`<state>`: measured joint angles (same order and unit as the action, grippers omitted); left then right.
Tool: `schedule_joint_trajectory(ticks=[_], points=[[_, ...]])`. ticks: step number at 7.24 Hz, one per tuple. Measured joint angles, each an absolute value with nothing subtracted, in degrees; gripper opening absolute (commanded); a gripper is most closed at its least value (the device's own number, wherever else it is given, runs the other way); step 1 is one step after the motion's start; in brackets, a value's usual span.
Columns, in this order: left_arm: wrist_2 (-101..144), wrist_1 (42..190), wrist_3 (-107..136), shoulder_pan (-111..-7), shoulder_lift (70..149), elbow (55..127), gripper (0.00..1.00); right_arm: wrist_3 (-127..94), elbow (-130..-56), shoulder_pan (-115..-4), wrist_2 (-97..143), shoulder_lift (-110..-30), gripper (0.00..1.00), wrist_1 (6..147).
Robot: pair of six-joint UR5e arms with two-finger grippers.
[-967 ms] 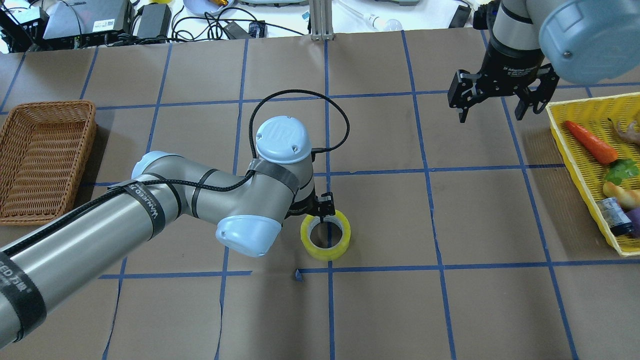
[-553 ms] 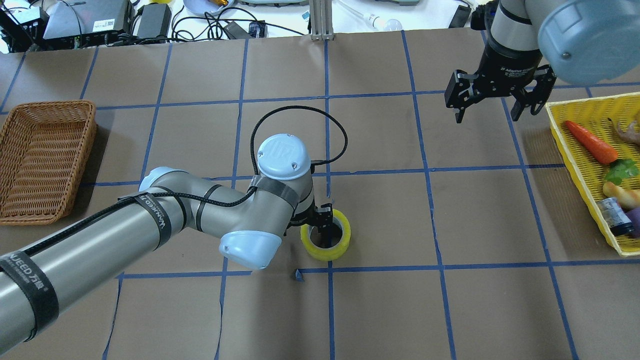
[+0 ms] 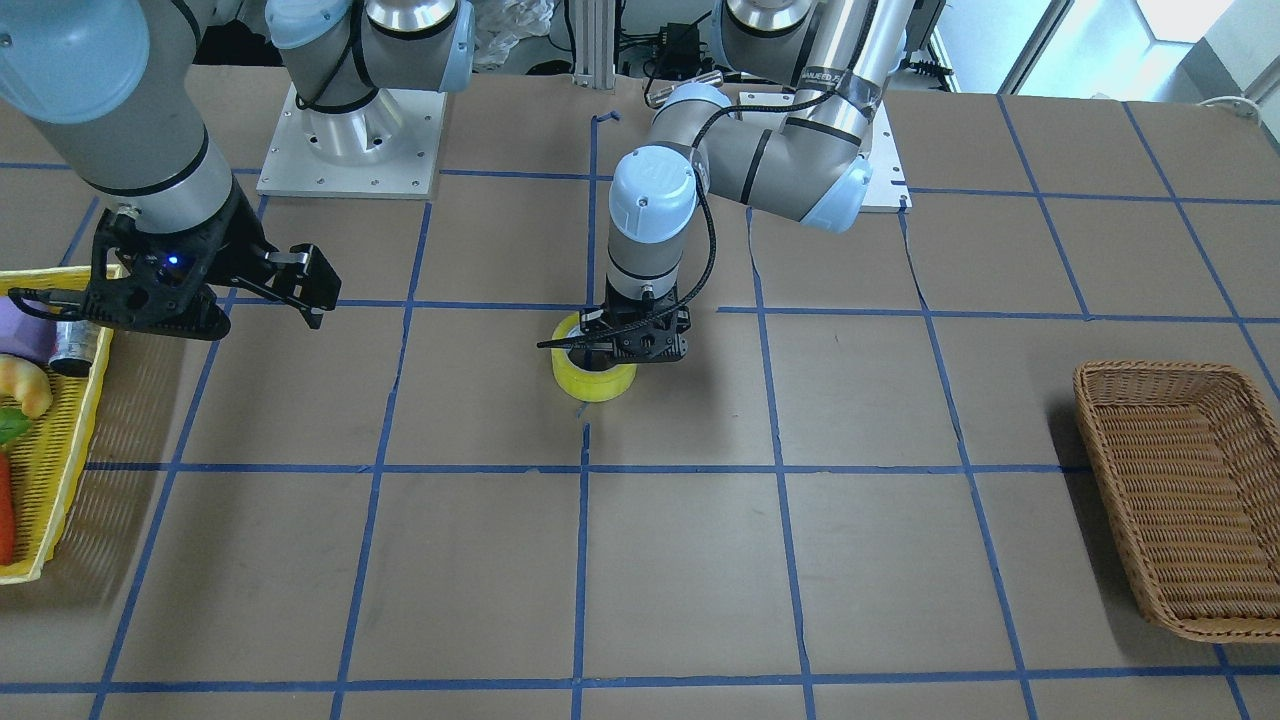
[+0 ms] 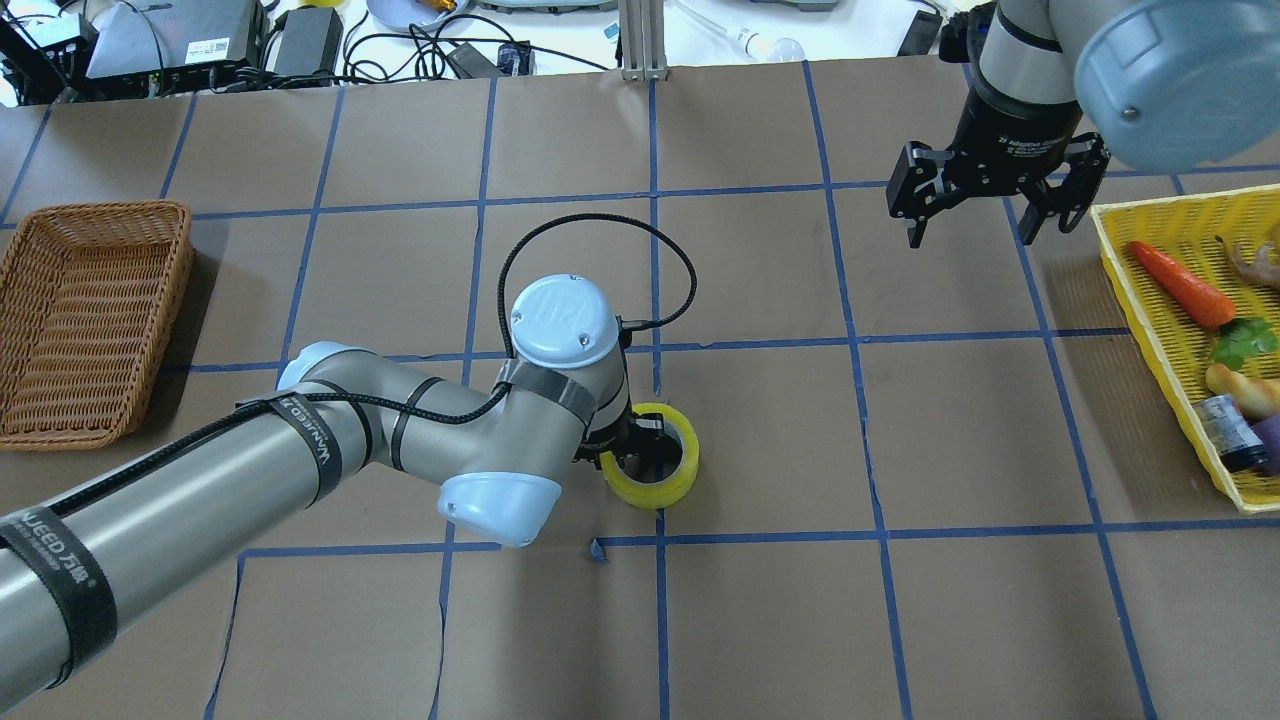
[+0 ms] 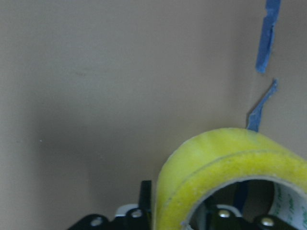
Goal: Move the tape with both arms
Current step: 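Carry the tape roll with the left gripper into the wicker basket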
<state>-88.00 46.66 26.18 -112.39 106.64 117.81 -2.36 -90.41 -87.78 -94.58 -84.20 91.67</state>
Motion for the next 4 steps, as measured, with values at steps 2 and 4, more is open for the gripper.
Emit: schedule_joint_trajectory(ticks=[2,4], points=[[-87.84,46.98,23.5,-109.45,102.32,116.19,0.0,-2.27,-90.49,-87.78,-94.61,-84.15,1.0,91.67],[-86.18,53.47,13.3,-98.74,98.72,111.44,0.0,-2.19,-90.52,-87.8,-94.67,-84.1,1.0,91.73]])
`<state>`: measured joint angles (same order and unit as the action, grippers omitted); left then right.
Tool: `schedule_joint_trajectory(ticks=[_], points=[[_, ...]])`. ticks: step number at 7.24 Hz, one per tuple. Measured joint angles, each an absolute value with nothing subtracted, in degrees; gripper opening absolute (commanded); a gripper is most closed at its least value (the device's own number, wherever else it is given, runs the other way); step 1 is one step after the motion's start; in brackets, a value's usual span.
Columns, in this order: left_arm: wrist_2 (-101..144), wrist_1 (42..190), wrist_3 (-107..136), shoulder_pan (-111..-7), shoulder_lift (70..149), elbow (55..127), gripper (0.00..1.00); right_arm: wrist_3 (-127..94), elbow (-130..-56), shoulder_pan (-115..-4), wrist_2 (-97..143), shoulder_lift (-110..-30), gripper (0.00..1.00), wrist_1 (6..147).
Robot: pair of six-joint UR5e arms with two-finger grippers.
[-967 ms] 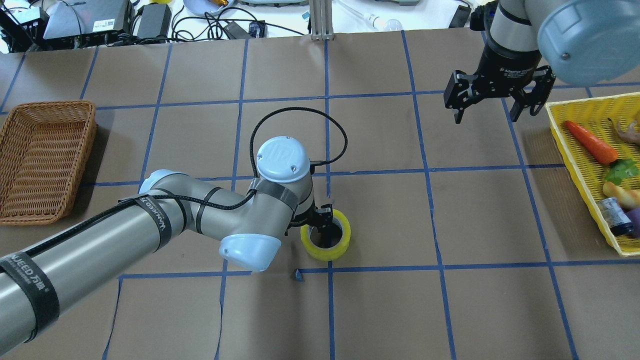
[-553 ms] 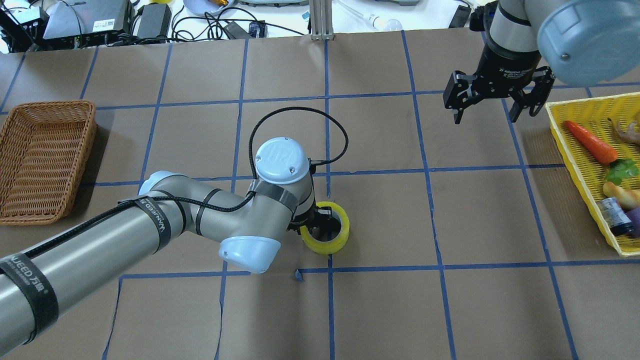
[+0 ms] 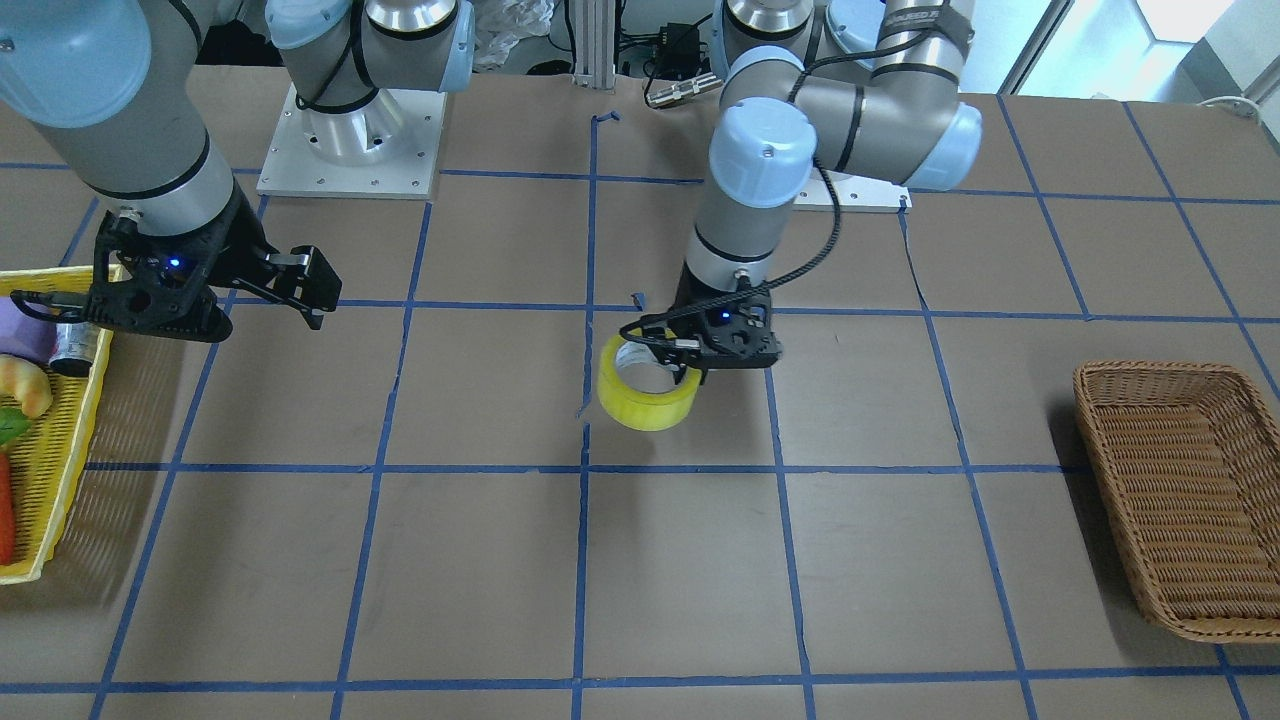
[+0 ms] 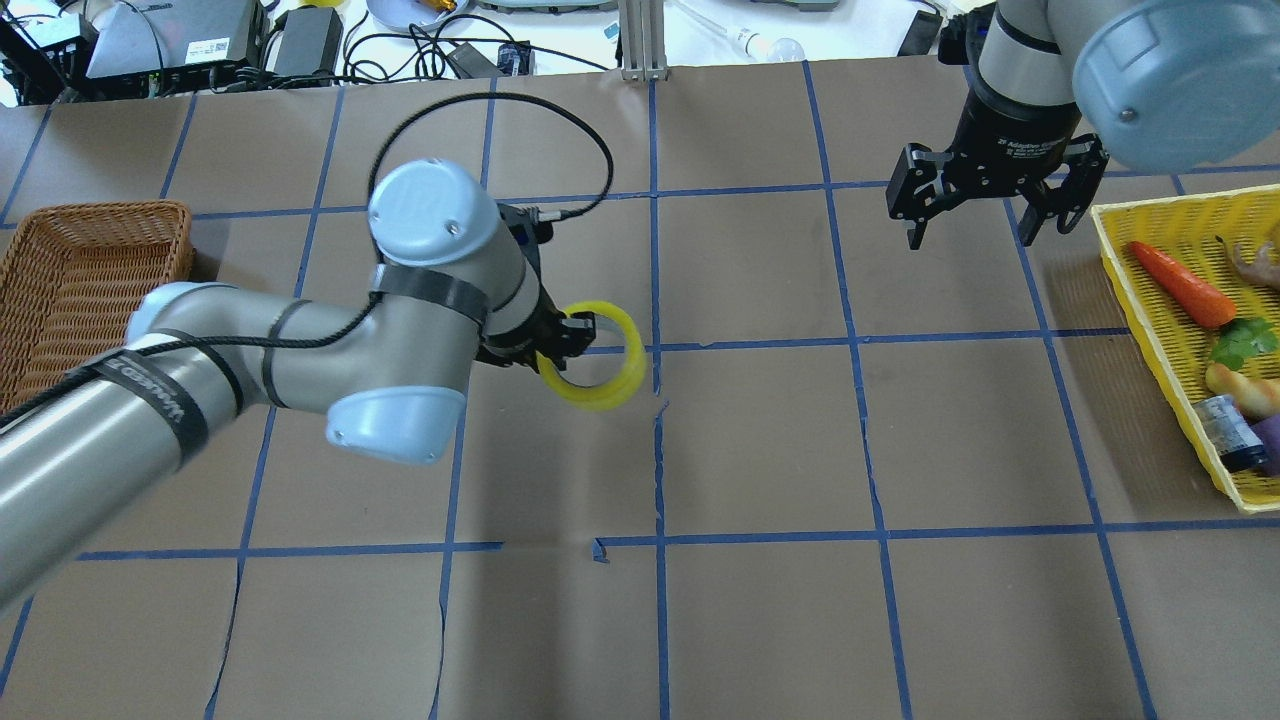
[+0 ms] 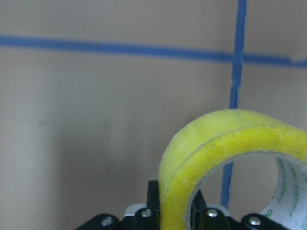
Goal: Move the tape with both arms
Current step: 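Carry the tape roll with the left gripper into the wicker basket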
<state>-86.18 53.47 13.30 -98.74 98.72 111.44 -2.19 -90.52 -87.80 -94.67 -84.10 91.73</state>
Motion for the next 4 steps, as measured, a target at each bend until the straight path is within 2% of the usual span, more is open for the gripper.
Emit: schedule_joint_trajectory(ticks=[4], points=[[-86.28,86.08,-28.69,-63.13,99.84,88.88,0.0,-2.05,-90.53,-87.63,-94.75,-83.97,1.0,91.75]])
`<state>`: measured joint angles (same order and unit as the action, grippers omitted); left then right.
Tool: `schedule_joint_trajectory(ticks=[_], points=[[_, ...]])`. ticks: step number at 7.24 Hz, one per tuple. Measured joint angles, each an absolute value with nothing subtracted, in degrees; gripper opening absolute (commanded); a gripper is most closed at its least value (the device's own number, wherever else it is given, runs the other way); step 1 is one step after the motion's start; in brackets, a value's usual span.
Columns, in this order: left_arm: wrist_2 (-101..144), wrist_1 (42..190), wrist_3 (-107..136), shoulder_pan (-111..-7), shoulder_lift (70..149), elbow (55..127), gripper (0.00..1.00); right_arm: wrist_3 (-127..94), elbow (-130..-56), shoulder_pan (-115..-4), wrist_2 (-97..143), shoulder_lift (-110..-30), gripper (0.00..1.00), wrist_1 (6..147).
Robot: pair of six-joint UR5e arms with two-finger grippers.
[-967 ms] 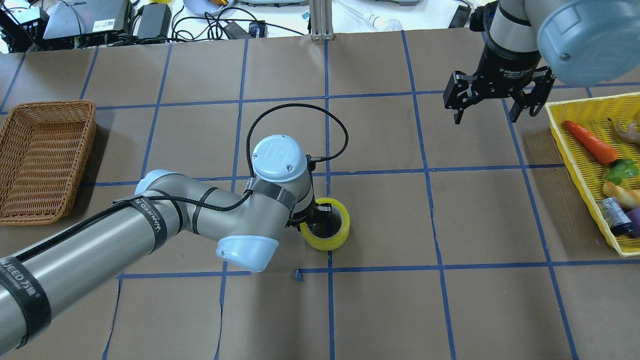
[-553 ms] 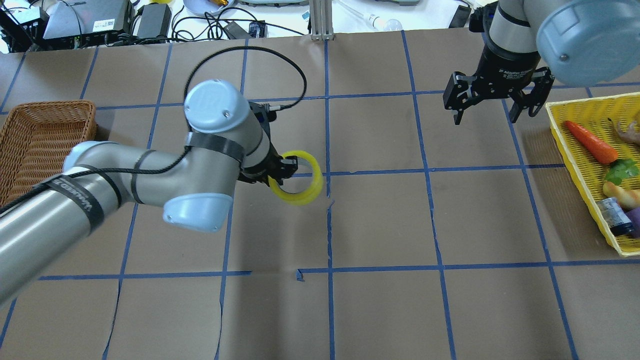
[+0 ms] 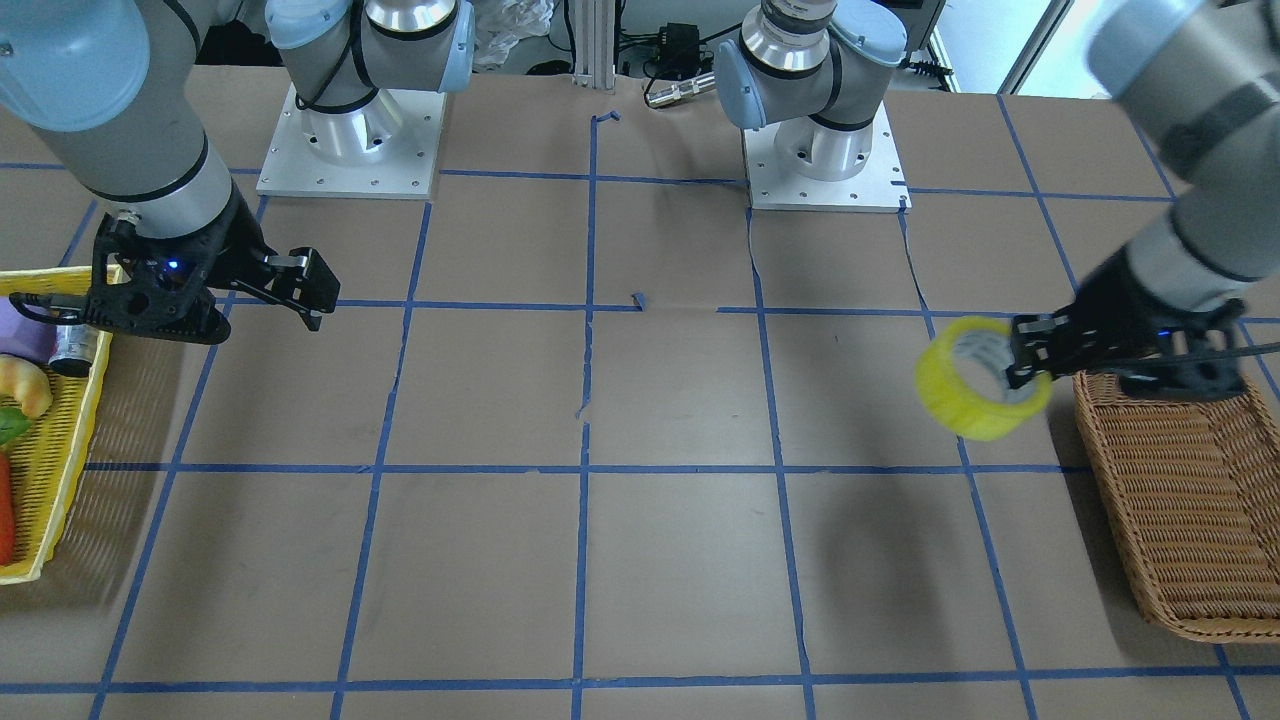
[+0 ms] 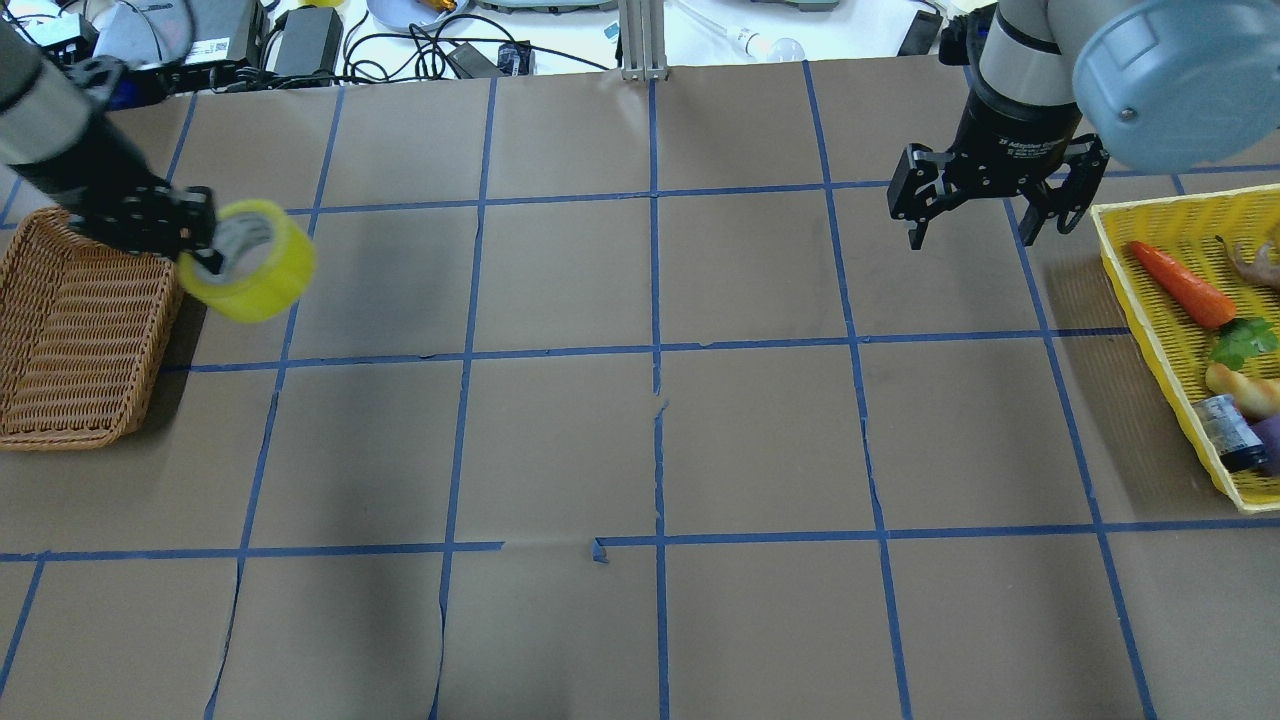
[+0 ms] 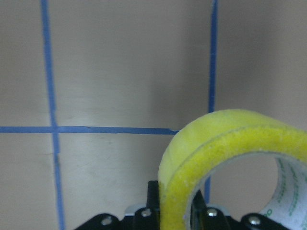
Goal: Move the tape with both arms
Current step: 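Carry the tape roll with the left gripper into the wicker basket, then open the left gripper to drop the tape in the basket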
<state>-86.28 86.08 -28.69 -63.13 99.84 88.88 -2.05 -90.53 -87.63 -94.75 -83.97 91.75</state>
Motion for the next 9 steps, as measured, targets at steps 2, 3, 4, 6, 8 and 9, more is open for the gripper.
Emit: schedule_joint_trajectory(ticks=[2,3,4,6,8,9], points=[[-88.73,82.83,-42.2,-53.28,106.34,83.47,0.0,-2.16,-90.48,-87.5,-94.74,-83.94,1.0,91.81],[-89.61,76.23,-44.83,-51.81,110.92,82.14,0.0,-2.21,-90.47,-87.42,-94.73,-83.9,1.0,91.83],[-89.97,70.83,-46.62,-51.28,115.64,80.21,0.0,-2.25,-90.5,-87.36,-94.69,-83.84,1.0,91.83],[-91.02,67.19,-49.82,-50.49,123.06,76.62,0.0,-2.3,-90.61,-87.29,-94.66,-83.72,1.0,91.76],[-92.07,66.32,-52.4,-49.29,126.86,75.73,0.83,-2.28,-90.91,-87.32,-94.7,-83.62,1.0,91.78],[-92.05,65.93,-52.85,-49.12,127.56,75.83,1.0,-2.26,-91.12,-87.35,-94.77,-83.6,1.0,91.84]])
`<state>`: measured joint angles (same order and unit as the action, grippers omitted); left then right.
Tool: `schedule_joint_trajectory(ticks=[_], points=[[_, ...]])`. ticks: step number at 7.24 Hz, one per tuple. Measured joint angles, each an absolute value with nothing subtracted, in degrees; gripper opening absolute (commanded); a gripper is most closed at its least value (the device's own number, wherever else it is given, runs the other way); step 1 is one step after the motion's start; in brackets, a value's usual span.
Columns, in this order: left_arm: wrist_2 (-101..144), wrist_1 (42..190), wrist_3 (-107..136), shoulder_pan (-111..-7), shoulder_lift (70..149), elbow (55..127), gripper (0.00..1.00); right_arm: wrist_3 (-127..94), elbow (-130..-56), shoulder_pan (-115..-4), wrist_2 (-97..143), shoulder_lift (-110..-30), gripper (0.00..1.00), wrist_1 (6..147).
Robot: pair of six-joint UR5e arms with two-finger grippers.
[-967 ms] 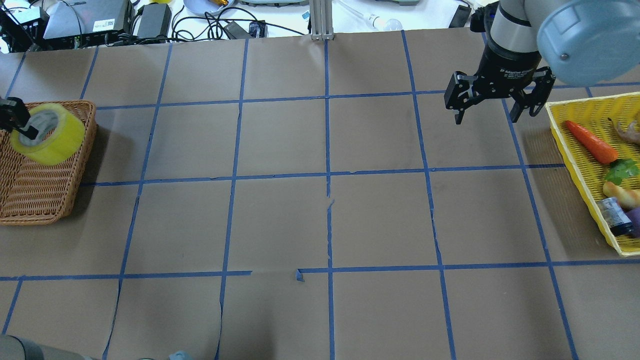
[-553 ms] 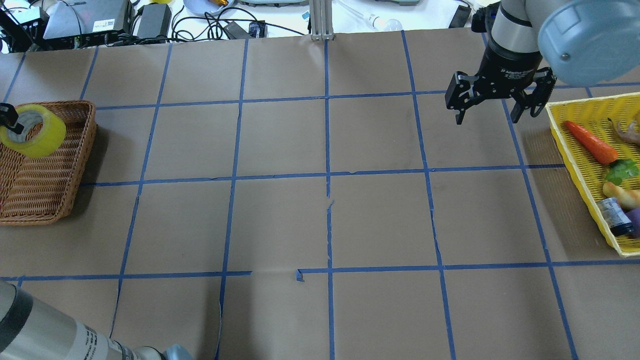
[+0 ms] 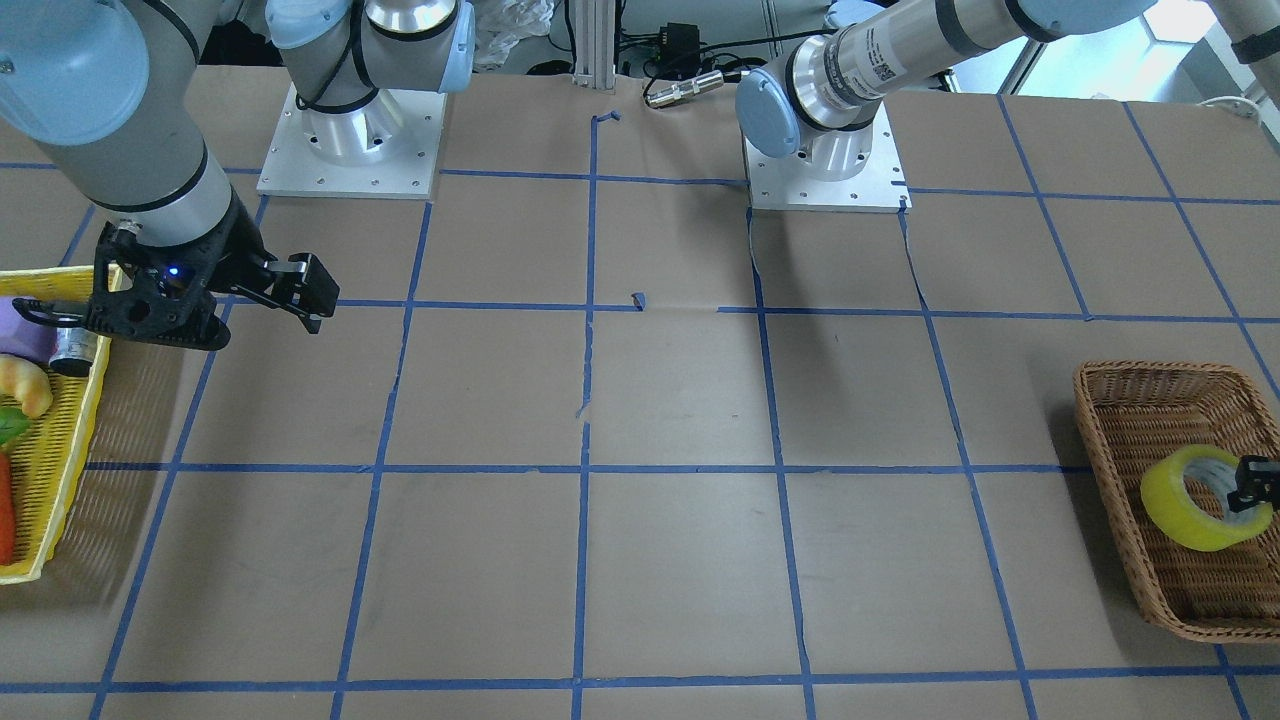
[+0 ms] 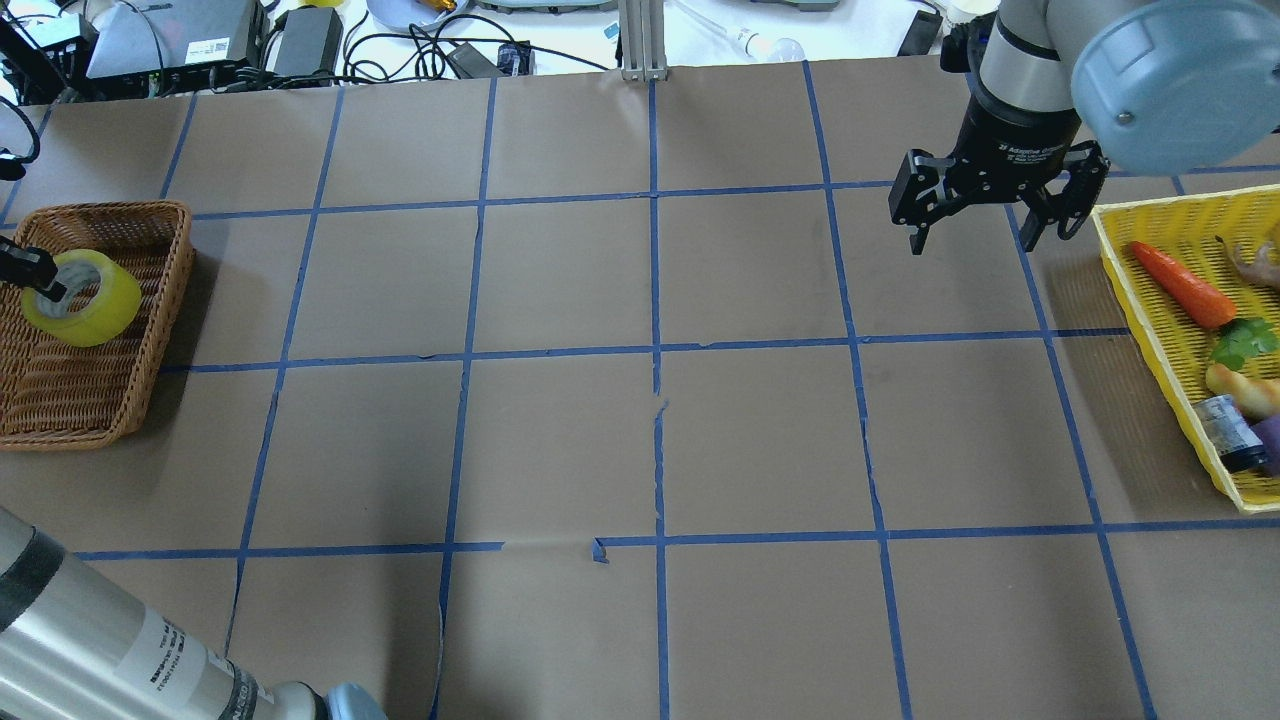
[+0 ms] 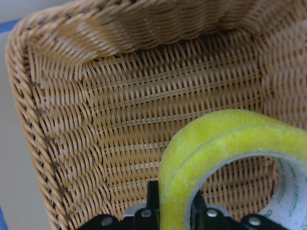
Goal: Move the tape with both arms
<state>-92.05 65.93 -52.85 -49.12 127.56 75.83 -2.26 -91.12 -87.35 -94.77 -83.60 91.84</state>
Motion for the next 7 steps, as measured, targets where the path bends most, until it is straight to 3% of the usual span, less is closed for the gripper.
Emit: schedule_joint_trajectory(ticks=[3,7], points=[[-91.58,70.35,-52.36,-52.32,123.51,75.79,1.0,-2.26,-92.16,-87.29,-94.89,-83.67,1.0,91.91],[-91.49,83.55,-26.76,-75.53,107.39,78.94,1.0,-2.22,-91.74,-87.68,-94.76,-84.18,1.0,92.82]])
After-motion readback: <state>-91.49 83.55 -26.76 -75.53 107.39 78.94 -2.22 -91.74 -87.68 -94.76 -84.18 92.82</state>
